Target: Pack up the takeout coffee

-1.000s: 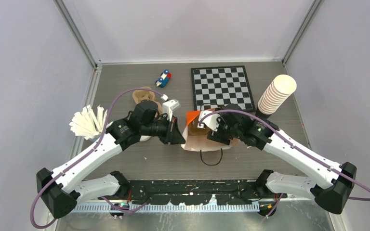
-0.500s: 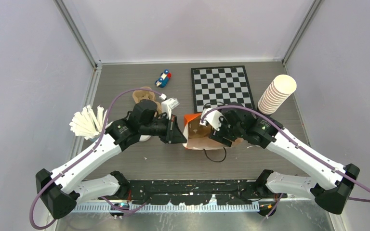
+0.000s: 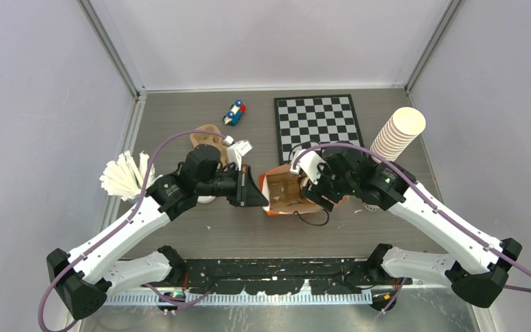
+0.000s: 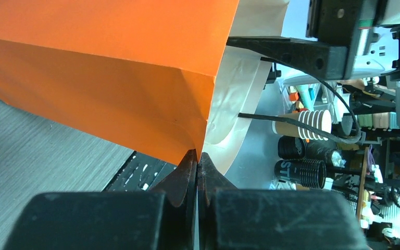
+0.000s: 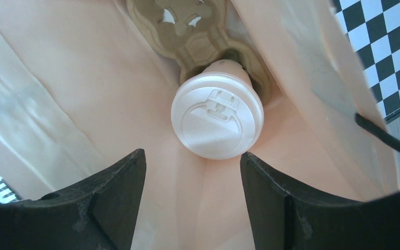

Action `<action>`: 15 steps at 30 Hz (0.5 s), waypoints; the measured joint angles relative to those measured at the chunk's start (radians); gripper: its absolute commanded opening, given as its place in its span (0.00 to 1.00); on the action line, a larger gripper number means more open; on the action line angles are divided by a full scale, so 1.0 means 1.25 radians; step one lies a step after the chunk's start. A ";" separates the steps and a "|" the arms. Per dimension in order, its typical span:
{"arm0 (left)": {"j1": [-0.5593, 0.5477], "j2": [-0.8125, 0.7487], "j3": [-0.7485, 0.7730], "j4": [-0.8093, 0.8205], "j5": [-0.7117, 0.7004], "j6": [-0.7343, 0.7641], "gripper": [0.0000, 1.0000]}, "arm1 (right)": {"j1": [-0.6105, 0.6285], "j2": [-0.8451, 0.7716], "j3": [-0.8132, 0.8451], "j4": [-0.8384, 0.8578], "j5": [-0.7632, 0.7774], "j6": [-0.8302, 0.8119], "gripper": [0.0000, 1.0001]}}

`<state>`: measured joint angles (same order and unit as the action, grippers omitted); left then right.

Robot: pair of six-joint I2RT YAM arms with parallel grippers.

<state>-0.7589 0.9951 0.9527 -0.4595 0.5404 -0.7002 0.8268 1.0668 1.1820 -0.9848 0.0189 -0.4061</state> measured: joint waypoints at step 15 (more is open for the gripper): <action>0.000 -0.002 -0.006 -0.001 -0.002 -0.066 0.00 | -0.003 0.034 0.100 -0.043 -0.059 0.126 0.71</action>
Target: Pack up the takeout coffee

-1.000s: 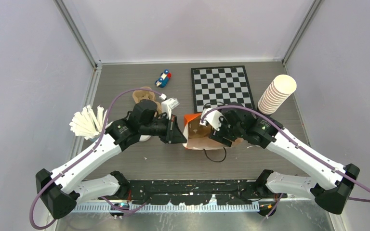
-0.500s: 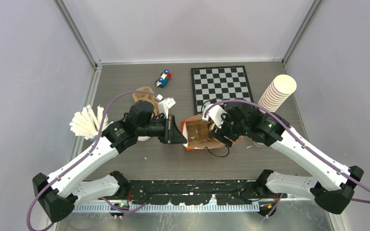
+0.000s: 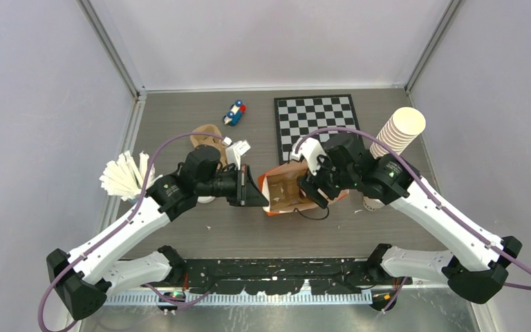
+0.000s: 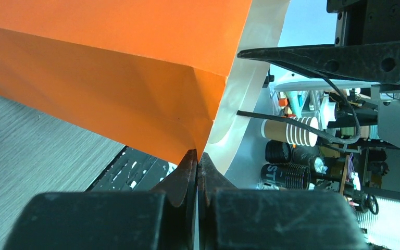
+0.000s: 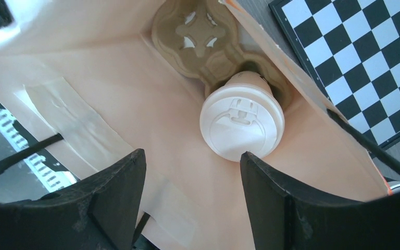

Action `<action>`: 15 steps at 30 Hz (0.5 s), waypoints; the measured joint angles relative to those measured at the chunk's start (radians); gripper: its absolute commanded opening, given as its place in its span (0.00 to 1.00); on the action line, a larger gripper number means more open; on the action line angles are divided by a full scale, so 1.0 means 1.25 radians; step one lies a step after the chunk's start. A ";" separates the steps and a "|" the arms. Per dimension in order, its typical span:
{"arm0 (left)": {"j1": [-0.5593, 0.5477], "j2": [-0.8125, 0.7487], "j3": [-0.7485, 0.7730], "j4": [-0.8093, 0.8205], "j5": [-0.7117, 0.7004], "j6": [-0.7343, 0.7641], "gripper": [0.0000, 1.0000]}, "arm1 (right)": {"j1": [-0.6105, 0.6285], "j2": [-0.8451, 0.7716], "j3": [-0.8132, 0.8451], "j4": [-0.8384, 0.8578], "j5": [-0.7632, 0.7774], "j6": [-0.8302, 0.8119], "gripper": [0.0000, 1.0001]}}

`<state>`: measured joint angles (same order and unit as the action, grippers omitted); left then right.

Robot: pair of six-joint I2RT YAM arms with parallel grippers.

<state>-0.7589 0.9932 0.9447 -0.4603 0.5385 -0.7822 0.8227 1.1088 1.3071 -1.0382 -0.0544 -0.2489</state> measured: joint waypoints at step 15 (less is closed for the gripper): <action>0.000 -0.009 0.011 -0.042 -0.031 -0.005 0.00 | 0.000 -0.055 0.052 0.084 0.028 0.163 0.81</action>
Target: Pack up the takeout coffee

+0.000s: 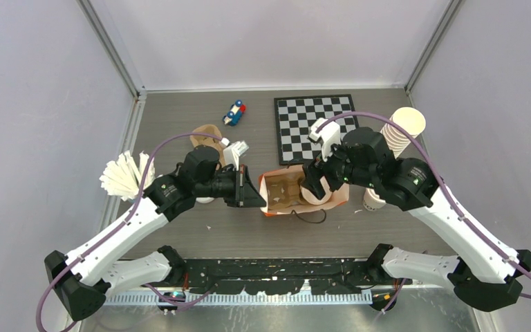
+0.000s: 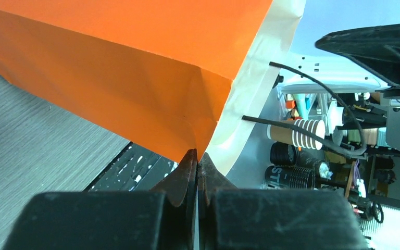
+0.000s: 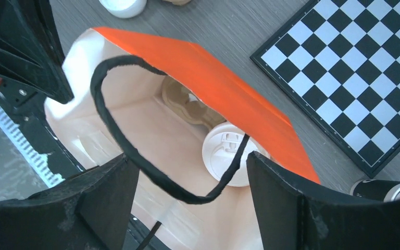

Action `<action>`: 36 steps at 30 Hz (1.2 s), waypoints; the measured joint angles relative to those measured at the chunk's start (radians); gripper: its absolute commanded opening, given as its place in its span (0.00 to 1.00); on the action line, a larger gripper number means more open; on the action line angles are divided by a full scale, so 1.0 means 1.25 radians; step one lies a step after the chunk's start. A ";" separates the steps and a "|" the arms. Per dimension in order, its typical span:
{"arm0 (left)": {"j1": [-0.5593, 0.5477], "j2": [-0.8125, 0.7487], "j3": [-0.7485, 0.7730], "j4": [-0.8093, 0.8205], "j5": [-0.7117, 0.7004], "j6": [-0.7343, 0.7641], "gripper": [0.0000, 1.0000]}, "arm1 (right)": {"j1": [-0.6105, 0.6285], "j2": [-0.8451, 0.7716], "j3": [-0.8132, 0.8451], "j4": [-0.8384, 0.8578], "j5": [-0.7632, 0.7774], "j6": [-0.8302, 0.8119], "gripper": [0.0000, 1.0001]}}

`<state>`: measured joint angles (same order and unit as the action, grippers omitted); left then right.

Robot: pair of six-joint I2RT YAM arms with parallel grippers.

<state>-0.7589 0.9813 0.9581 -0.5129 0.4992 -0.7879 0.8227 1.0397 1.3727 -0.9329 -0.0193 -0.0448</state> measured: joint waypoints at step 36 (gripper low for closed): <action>0.002 0.058 0.061 -0.037 -0.028 0.070 0.00 | 0.000 -0.013 0.244 -0.110 0.148 0.238 0.96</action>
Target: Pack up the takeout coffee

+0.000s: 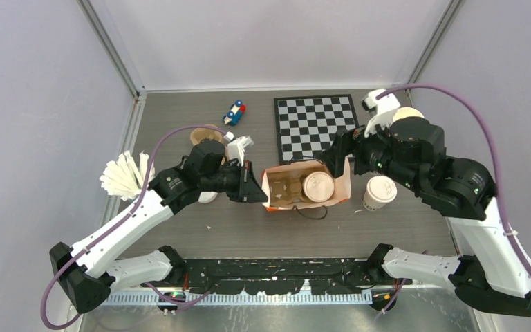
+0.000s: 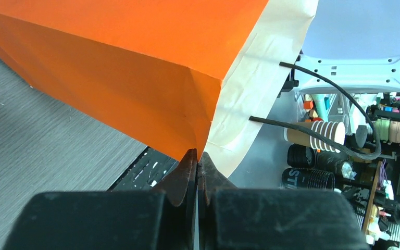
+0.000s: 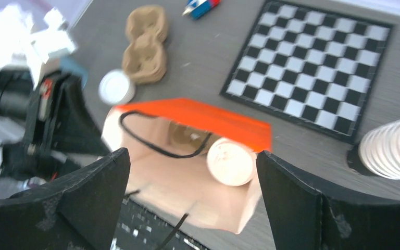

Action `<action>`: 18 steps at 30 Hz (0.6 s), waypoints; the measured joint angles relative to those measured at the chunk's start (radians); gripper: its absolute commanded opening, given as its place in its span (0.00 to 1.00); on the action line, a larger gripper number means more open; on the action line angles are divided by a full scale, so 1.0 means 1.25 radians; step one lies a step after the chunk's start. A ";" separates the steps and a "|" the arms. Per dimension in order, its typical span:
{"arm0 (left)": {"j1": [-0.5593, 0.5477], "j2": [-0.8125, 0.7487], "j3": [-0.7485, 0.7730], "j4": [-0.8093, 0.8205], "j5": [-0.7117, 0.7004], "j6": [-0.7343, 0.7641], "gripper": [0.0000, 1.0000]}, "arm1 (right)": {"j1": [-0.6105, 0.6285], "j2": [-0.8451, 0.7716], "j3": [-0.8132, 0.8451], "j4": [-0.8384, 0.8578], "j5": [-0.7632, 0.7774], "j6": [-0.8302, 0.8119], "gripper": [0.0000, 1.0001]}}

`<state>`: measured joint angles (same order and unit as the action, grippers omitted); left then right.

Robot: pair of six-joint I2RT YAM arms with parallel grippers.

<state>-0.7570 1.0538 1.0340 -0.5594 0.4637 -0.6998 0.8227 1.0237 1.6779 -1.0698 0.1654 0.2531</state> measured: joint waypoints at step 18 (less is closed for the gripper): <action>0.000 0.000 0.009 -0.044 0.007 0.080 0.00 | -0.128 -0.067 -0.232 -0.015 0.417 0.141 0.95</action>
<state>-0.7567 1.0538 1.0454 -0.6147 0.4725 -0.6003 0.6632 0.9401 1.3884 -1.0885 0.6872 0.4297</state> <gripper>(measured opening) 0.009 0.952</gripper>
